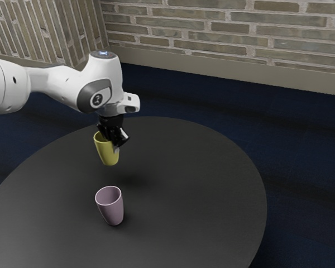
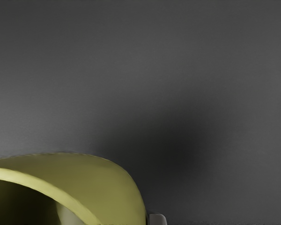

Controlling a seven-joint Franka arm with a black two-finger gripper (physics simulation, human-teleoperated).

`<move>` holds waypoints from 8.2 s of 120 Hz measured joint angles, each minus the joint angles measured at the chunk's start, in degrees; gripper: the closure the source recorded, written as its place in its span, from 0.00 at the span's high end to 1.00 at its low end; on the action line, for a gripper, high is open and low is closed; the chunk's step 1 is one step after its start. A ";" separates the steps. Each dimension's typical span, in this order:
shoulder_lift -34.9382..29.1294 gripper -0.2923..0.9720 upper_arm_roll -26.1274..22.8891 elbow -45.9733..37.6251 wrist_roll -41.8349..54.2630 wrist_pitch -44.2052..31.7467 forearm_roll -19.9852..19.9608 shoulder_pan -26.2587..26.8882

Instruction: Place the left cup onto the right cup

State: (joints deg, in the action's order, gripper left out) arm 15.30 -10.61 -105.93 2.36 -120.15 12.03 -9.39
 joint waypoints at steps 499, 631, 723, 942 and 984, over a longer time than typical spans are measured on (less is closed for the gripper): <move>-25.46 0.16 -15.23 -16.61 -38.27 12.52 -6.86 -0.59; -26.82 0.16 -14.79 -18.69 -38.36 11.57 -7.74 -1.31; -23.92 0.16 -14.79 -19.05 -38.07 8.64 -7.73 -2.70; -21.45 0.16 -14.69 -21.09 -36.62 3.32 -7.07 -4.18; -20.68 0.16 -14.63 -21.01 -36.32 2.63 -6.95 -4.25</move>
State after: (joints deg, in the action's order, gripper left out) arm -5.38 -25.24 -126.94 -33.96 -117.52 5.08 -13.64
